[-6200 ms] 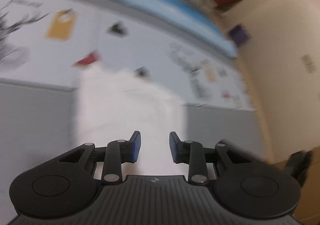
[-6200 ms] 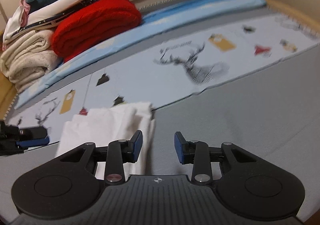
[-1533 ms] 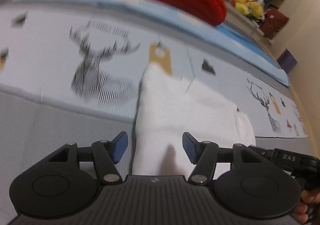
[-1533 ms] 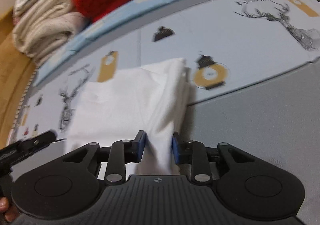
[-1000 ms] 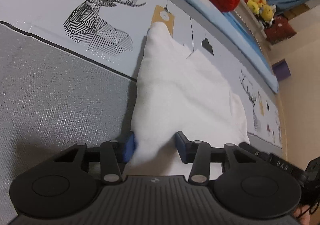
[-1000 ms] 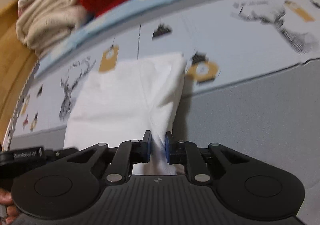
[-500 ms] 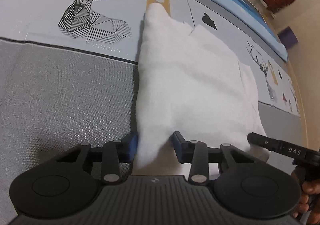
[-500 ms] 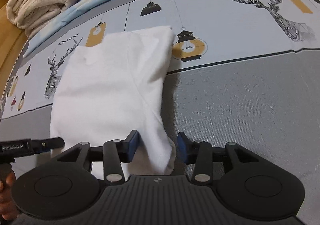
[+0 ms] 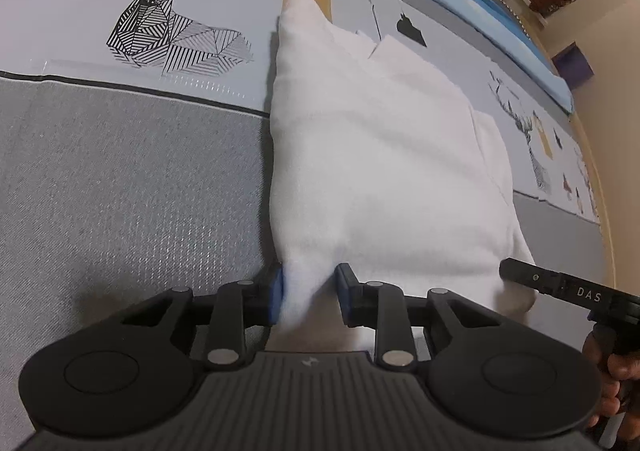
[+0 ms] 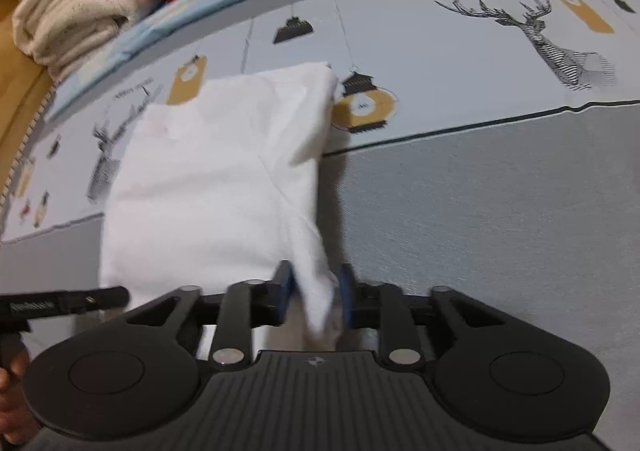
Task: Fold small clothes
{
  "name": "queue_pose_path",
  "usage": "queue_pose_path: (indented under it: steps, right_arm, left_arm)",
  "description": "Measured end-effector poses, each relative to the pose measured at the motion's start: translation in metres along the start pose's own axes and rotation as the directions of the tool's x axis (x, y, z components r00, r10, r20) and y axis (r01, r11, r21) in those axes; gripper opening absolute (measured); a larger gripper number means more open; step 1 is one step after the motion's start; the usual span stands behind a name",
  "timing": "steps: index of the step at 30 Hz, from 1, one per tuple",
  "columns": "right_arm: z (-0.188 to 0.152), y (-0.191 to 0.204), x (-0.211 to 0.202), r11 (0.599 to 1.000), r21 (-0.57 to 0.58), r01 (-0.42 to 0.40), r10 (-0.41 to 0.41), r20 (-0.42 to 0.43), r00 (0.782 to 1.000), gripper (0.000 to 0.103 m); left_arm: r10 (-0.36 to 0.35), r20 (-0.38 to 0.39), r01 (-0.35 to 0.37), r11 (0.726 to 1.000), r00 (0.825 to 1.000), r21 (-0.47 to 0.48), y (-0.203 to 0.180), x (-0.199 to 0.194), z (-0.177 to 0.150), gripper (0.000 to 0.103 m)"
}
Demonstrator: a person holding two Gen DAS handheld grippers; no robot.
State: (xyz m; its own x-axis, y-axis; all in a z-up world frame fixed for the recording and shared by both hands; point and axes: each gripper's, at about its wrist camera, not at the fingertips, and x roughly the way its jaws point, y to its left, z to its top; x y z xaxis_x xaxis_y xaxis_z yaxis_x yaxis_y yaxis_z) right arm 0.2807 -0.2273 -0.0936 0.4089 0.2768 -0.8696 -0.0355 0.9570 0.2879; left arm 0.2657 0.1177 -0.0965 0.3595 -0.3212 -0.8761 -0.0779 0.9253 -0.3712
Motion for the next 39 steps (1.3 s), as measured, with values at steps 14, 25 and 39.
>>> queue_pose_path:
  steps: [14, 25, 39]
  right_arm:
    - [-0.025, -0.026, -0.019, 0.976, -0.015, 0.219, -0.22, -0.048, 0.974, 0.045]
    - [-0.074, -0.005, -0.174, 0.978, -0.057, 0.201, -0.14, 0.535, 0.833, 0.062]
    - [-0.205, 0.032, -0.22, 0.982, -0.149, 0.114, -0.016, 0.537, 0.843, 0.071]
  left_arm:
    - [0.214, 0.041, -0.217, 0.964, 0.976, 0.151, -0.017, -0.035, -0.028, 0.059]
    - [0.227, 0.556, -0.394, 0.897, 0.8, 0.199, -0.08, -0.172, -0.082, 0.095]
    - [0.209, 0.612, -0.437, 0.863, 0.763, 0.251, -0.148, -0.161, -0.249, 0.103]
